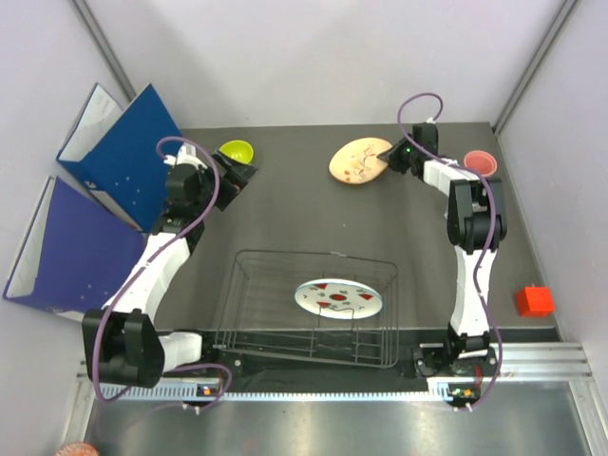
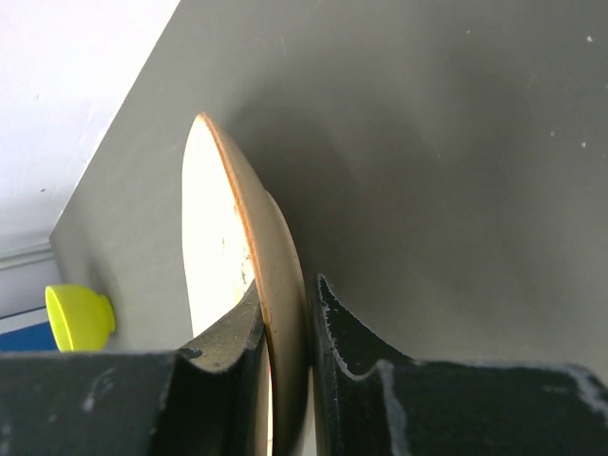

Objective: Unload the mixed dishes from the dish rack
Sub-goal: Place the plate at the center of the board.

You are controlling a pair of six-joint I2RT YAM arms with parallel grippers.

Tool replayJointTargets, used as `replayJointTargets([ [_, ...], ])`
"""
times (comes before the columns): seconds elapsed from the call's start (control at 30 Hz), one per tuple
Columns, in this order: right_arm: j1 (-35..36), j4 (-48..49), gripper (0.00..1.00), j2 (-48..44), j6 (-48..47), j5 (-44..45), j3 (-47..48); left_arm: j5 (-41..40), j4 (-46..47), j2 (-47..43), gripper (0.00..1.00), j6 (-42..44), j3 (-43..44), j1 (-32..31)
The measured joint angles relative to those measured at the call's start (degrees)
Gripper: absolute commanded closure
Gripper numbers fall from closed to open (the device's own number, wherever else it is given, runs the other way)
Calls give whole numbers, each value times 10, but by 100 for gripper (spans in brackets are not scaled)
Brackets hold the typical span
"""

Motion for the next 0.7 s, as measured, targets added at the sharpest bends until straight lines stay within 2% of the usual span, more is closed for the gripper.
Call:
replayJointTargets([
  [0.03,0,-2,84,5,-2,0,5,0,0,0,1,1,-1,0],
  [0.07,0,-3,74,8,-1,-2,7,0,0,0,1,2,-2,0],
  [0.17,0,-7,61,11,0,-6,13,0,1,0,1,4,-2,0],
  [0.27,0,-12,54,11,-6,-4,15,0,0,0,1,4,-2,0],
  [0.47,0,-38,46,11,-23,14,14,5,0,1,1,3,-2,0],
  [0.7,0,-103,43,-5,-59,77,14,8,-2,8,1,9,-2,0],
])
